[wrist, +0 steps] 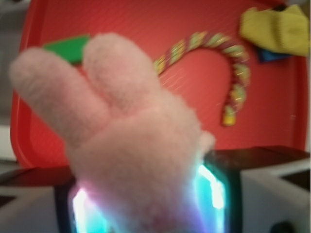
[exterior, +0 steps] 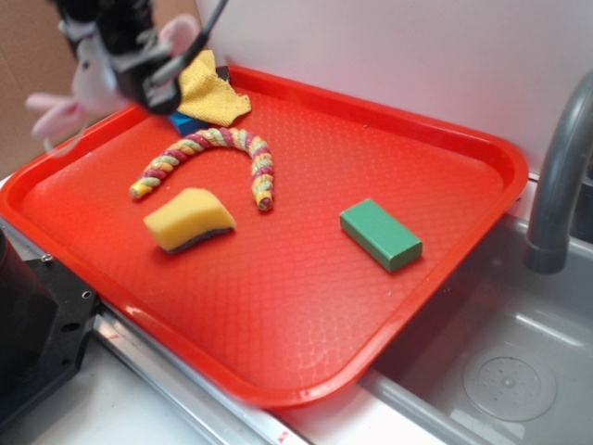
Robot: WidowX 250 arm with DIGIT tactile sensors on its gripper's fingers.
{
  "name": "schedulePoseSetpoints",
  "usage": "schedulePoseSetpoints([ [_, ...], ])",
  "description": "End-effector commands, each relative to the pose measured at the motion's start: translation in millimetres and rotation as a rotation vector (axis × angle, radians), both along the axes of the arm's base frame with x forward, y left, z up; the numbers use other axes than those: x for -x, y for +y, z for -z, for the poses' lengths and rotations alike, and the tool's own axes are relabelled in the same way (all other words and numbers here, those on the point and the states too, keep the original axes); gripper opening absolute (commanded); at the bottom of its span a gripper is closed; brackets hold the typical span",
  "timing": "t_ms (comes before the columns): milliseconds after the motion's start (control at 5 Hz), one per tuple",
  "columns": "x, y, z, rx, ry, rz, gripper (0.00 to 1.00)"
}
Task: Grab the pink bunny.
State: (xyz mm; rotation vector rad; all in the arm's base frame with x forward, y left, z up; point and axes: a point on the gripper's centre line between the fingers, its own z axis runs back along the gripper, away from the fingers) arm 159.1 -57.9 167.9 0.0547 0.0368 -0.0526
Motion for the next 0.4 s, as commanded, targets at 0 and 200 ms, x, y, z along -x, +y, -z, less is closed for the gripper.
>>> schedulePoseSetpoints([
  [0, -12.5, 22.0, -5.7, -0.012, 0.025, -0.134, 0.0],
  [200, -16.3, 20.4, 2.4, -0.006, 0.046, -0.108, 0.0],
])
